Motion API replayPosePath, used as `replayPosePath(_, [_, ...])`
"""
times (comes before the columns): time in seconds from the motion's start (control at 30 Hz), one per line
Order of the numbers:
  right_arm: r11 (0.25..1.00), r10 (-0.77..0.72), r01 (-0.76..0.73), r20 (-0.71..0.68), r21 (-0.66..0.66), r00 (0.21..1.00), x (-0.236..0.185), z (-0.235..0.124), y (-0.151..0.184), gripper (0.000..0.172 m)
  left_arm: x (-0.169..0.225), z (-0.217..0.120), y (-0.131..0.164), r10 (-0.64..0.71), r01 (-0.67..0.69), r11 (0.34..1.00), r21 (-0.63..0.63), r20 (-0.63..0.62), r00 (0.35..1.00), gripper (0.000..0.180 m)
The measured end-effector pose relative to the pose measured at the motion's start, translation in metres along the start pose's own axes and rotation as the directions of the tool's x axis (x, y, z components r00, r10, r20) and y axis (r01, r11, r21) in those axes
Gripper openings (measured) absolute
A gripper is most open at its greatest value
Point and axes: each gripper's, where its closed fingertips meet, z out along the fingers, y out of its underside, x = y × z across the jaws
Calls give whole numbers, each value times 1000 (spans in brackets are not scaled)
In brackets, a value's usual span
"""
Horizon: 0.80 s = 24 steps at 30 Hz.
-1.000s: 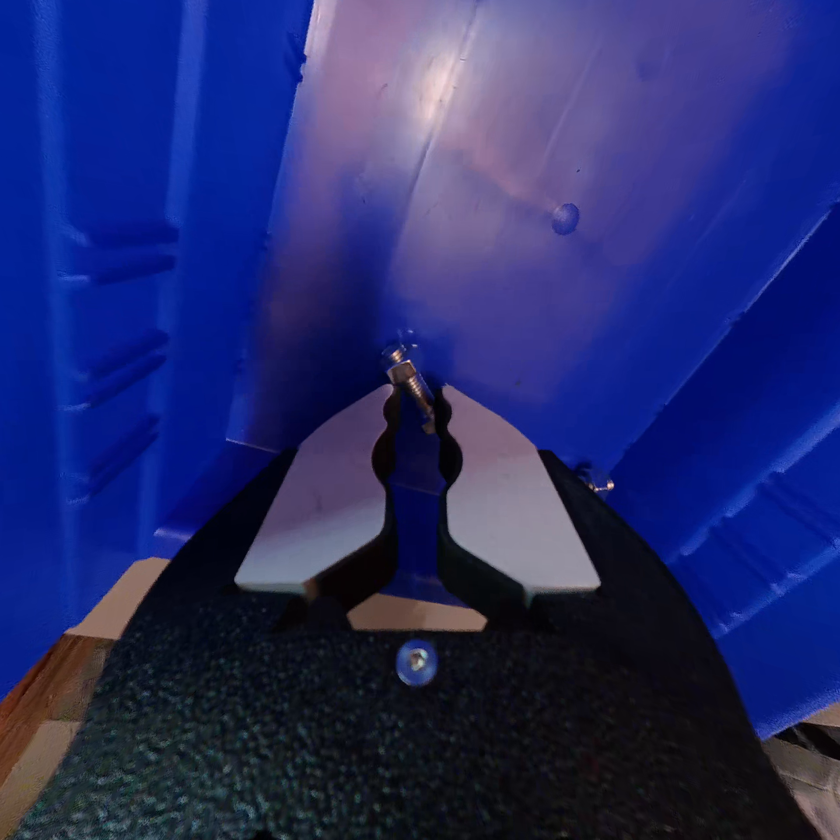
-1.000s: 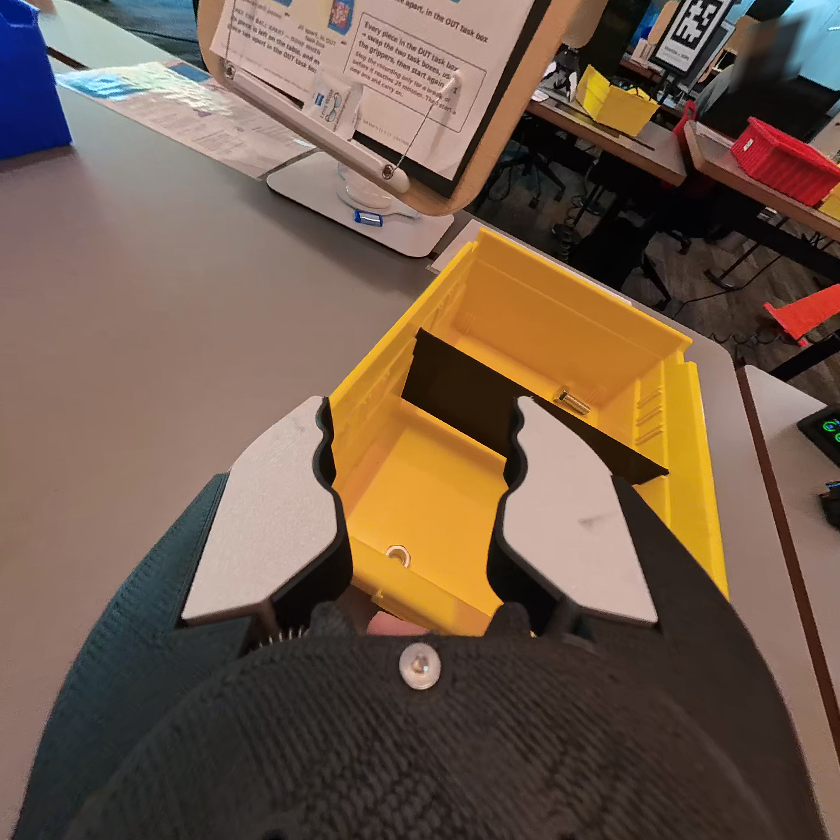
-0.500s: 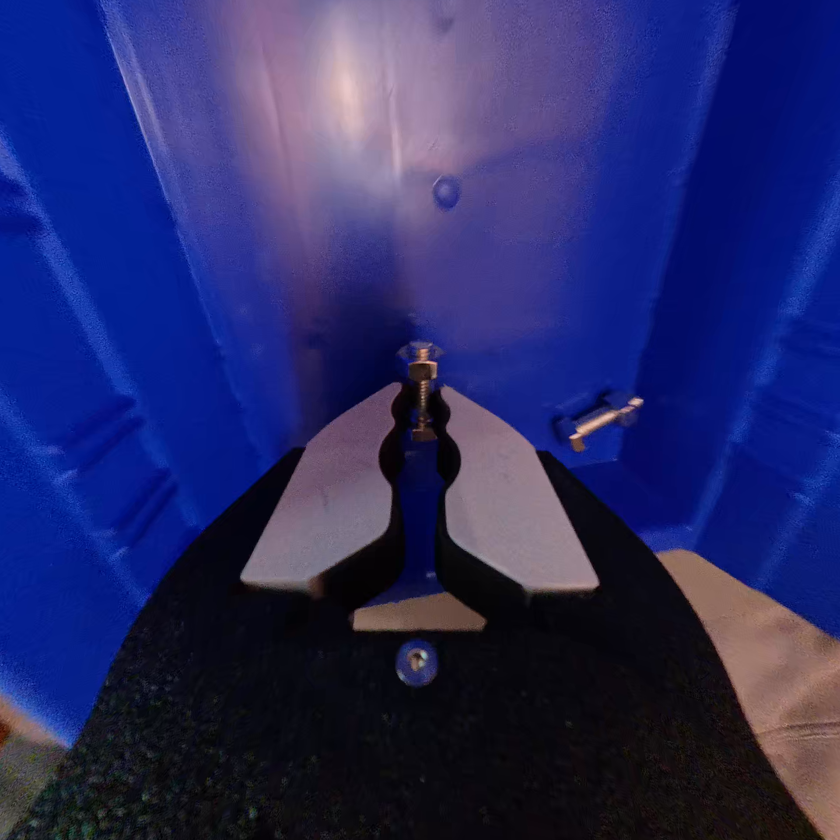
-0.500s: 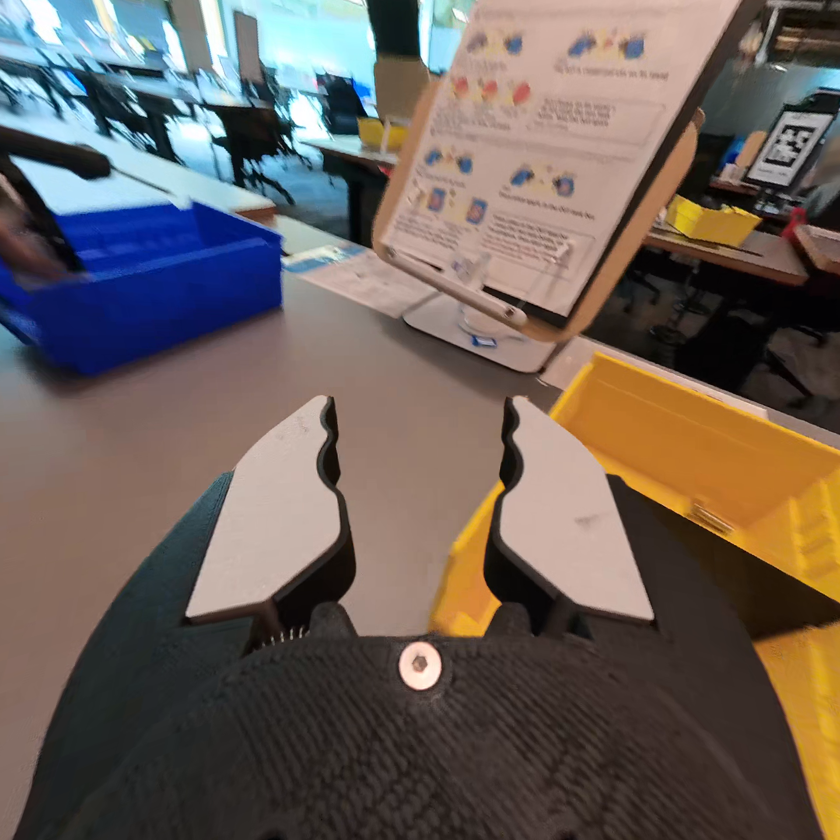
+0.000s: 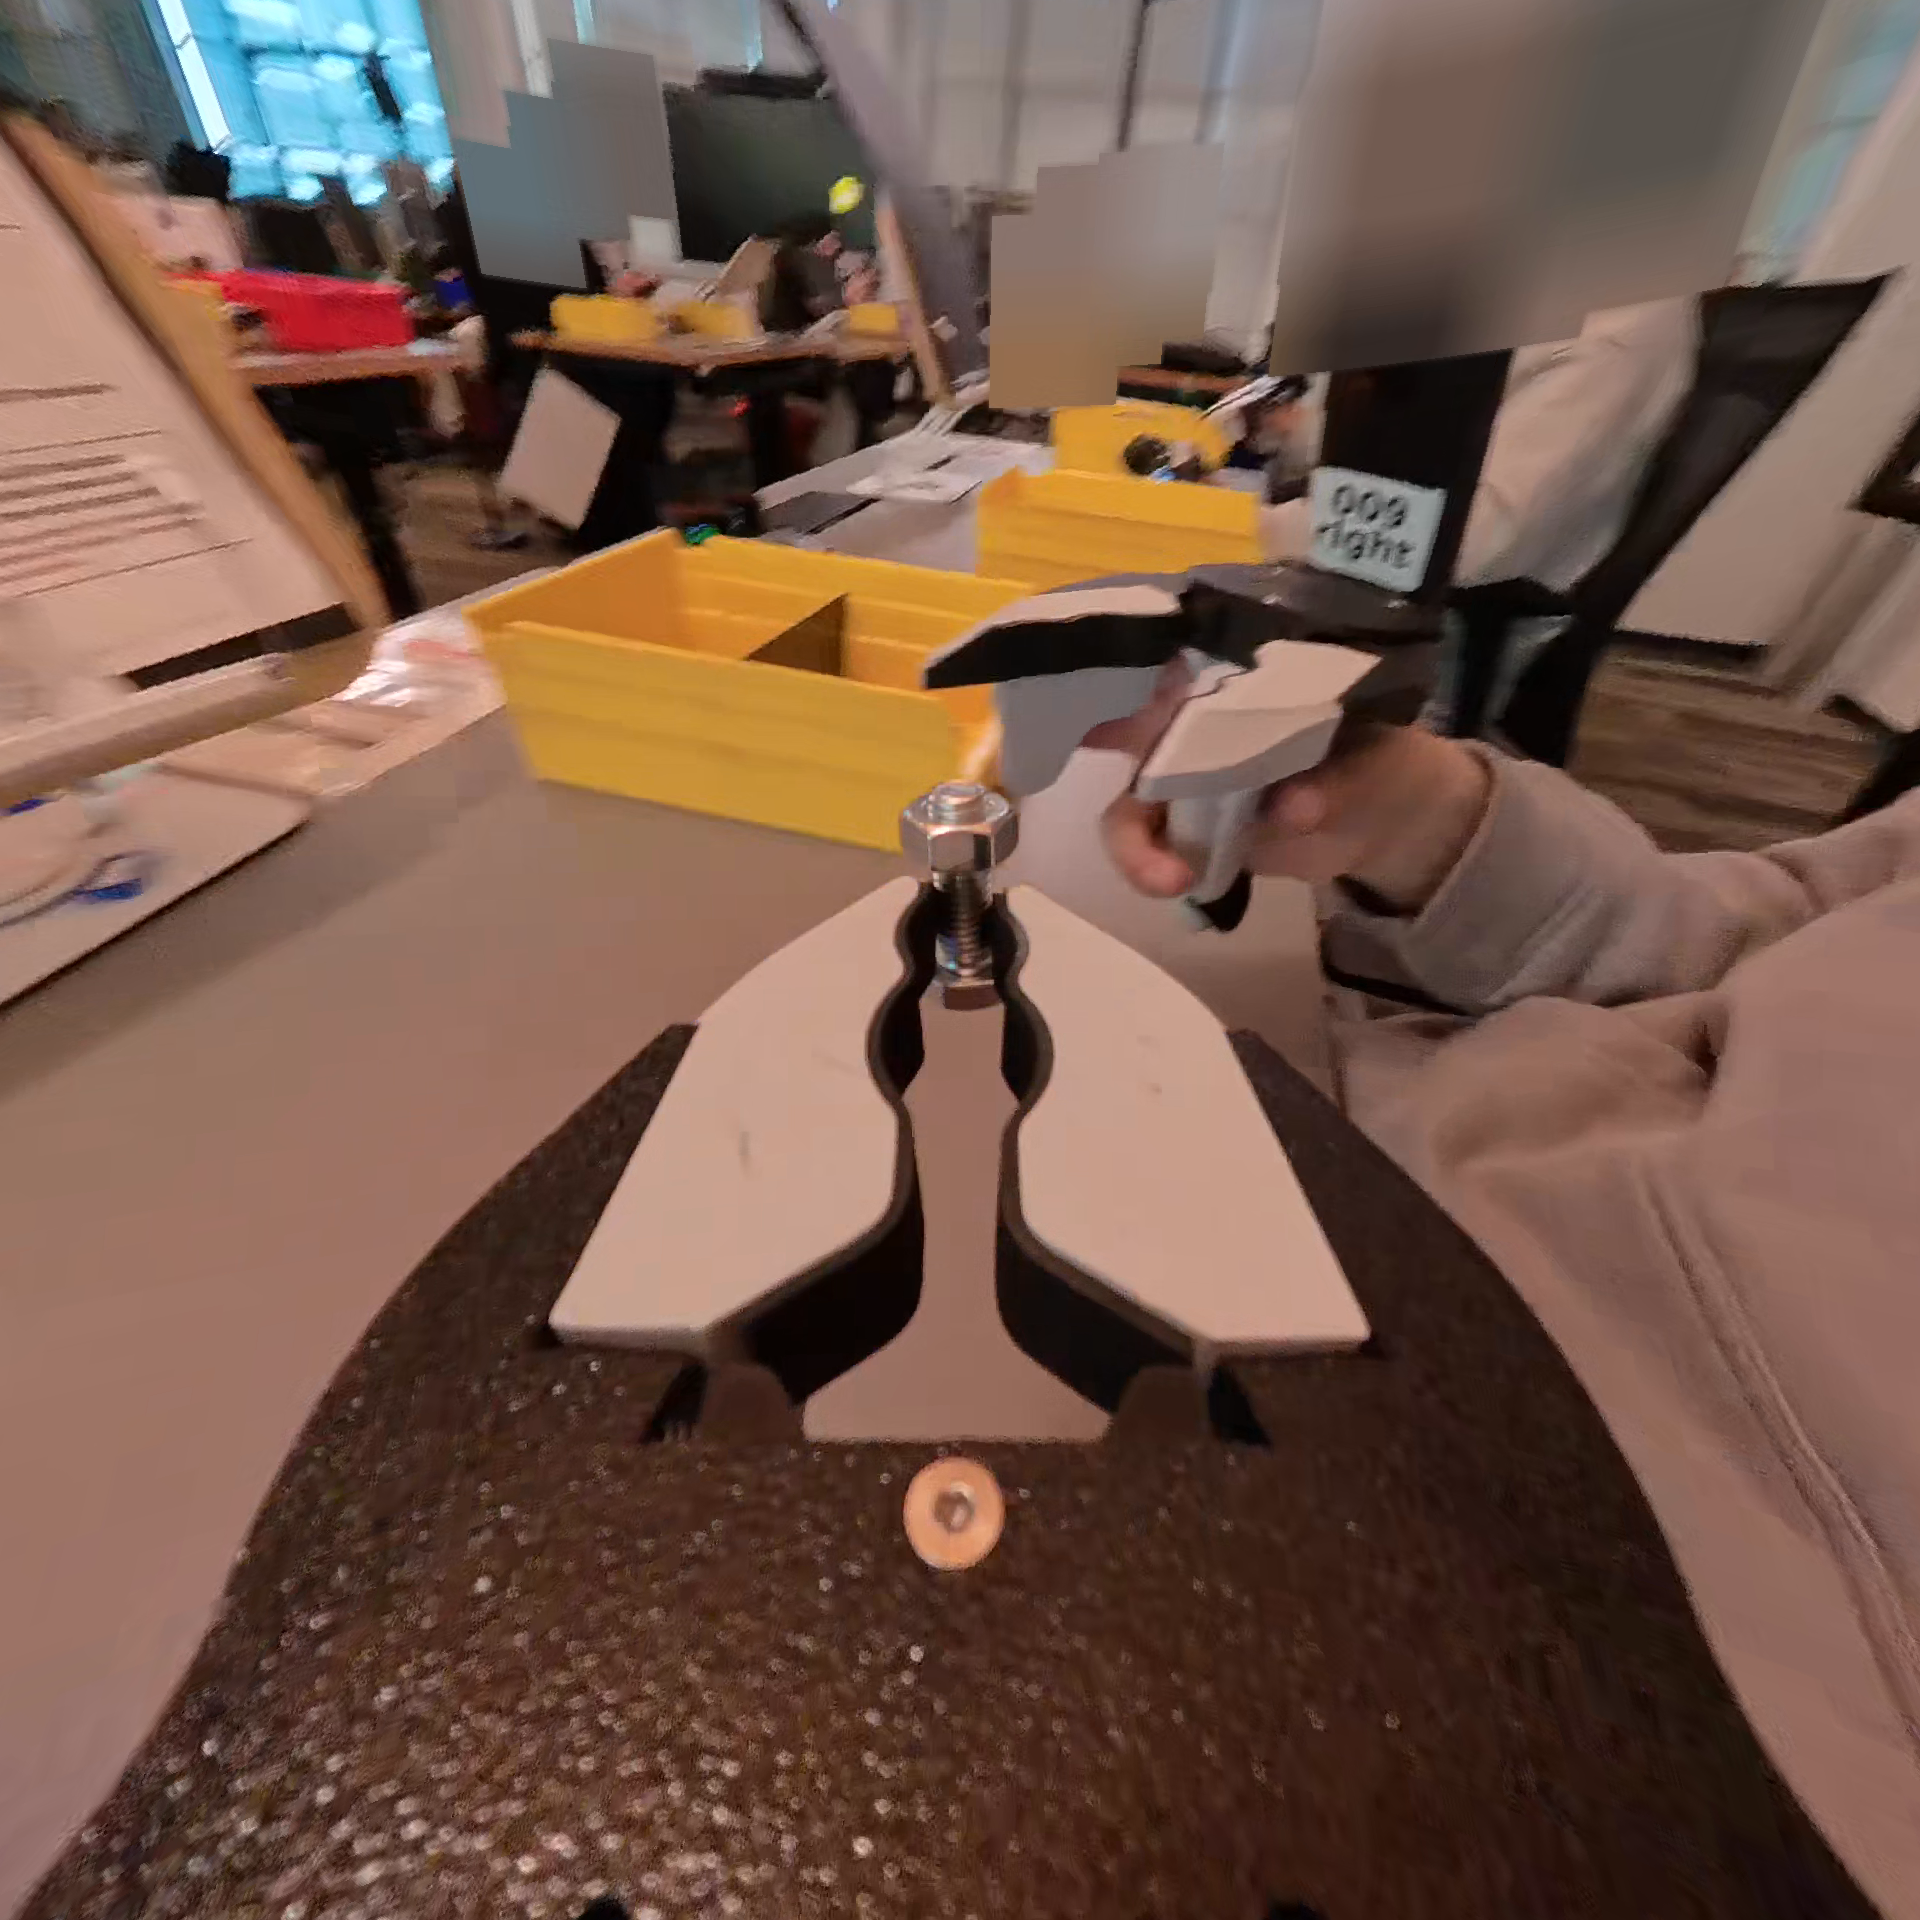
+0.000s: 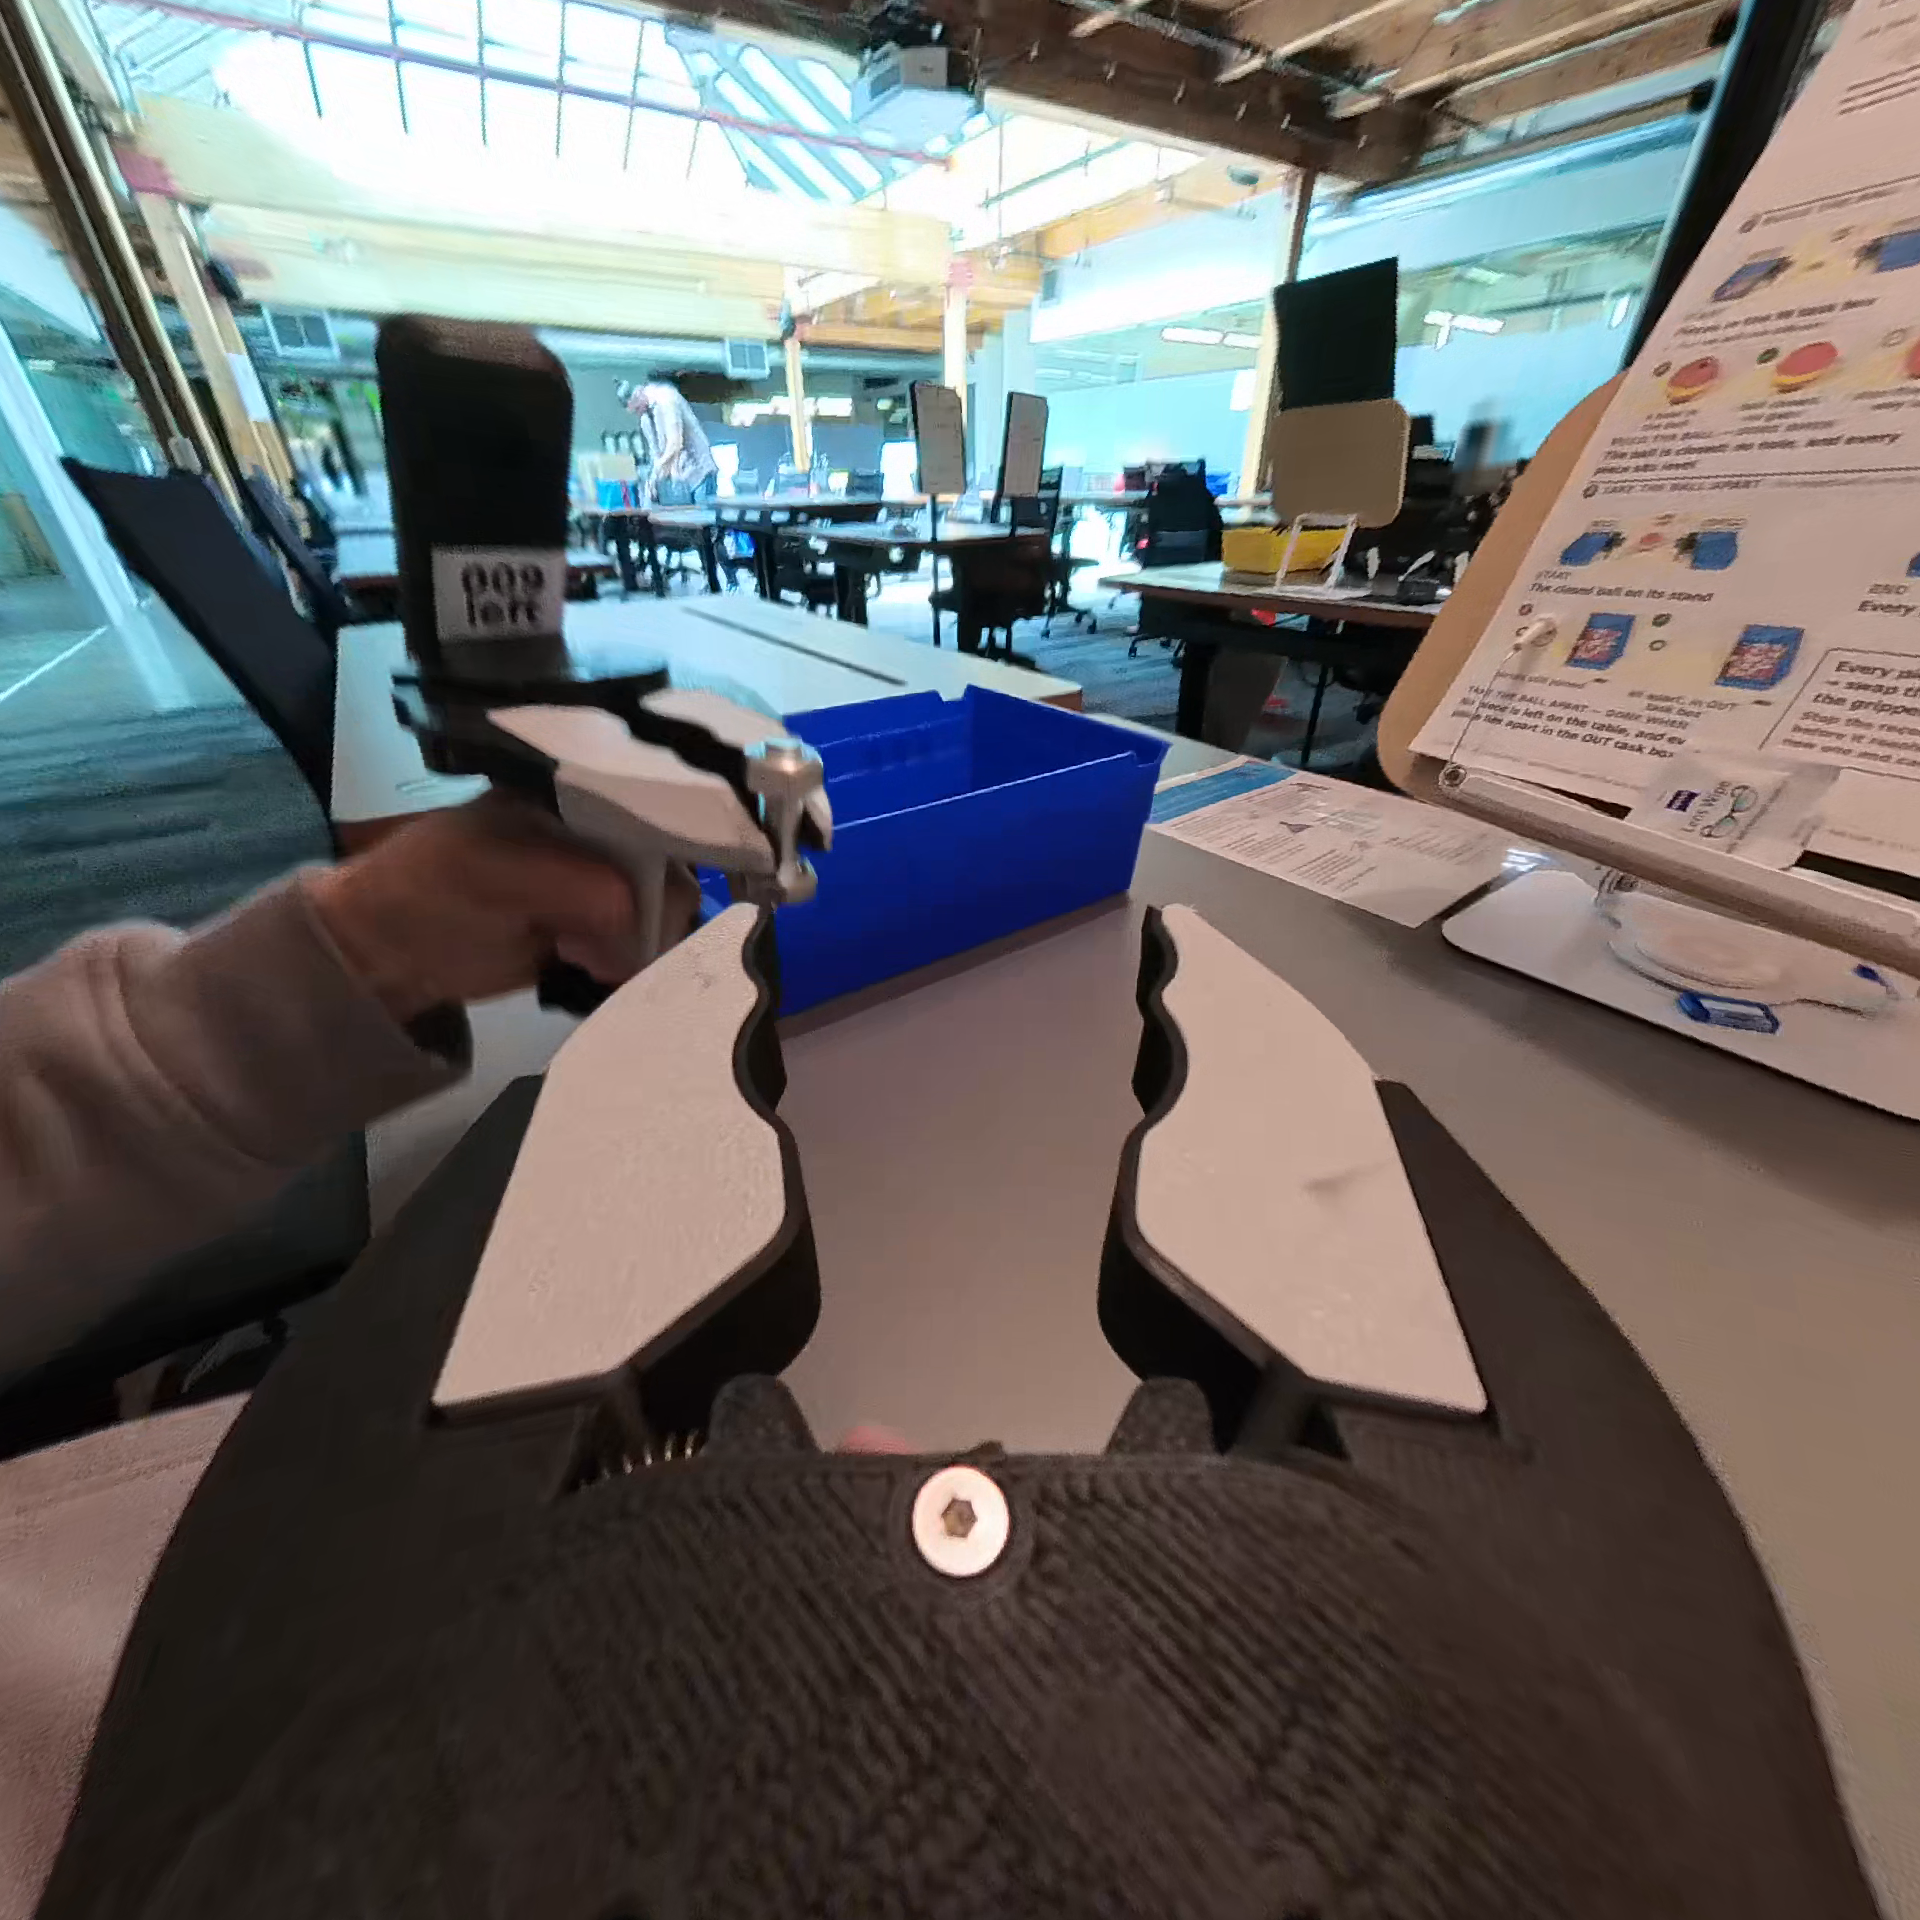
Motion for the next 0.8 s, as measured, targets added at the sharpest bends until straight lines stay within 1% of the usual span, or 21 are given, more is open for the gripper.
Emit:
replayPosePath(0.1, [999,-10,8,41,51,999,-10,-2,11,55,9,24,18,-30,39,995,94,-91,995,9])
replayPosePath(0.2, [998,-39,34,91,58,995,-18,2,18,51,6,34,37,-6,18,994,108,-117,993,9])
replayPosePath(0.27, [997,-76,74,78,23,994,-17,7,28,50,7,35,43,-7,25,991,130,-141,990,9])
replayPosePath(0.33, [997,-82,82,96,-2,992,-18,11,36,49,7,35,44,15,3,988,153,-118,993,9])
replayPosePath(0.43, [999,-42,41,124,16,991,-22,15,37,41,10,35,43,53,-37,990,137,-113,992,9])
replayPosePath(0.53, [999,-47,43,142,28,989,-28,18,35,37,15,36,40,79,-63,988,139,-112,991,9])
replayPosePath(0.67, [997,-74,70,128,31,989,-31,18,32,29,20,39,40,103,-90,988,126,-95,990,8])
replayPosePath(0.73, [997,-78,76,94,22,992,-26,18,33,23,21,40,37,100,-87,987,138,-87,991,9])
replayPosePath(0.8, [997,-79,77,87,28,993,-22,14,29,30,20,39,34,93,-82,986,146,-71,993,8])
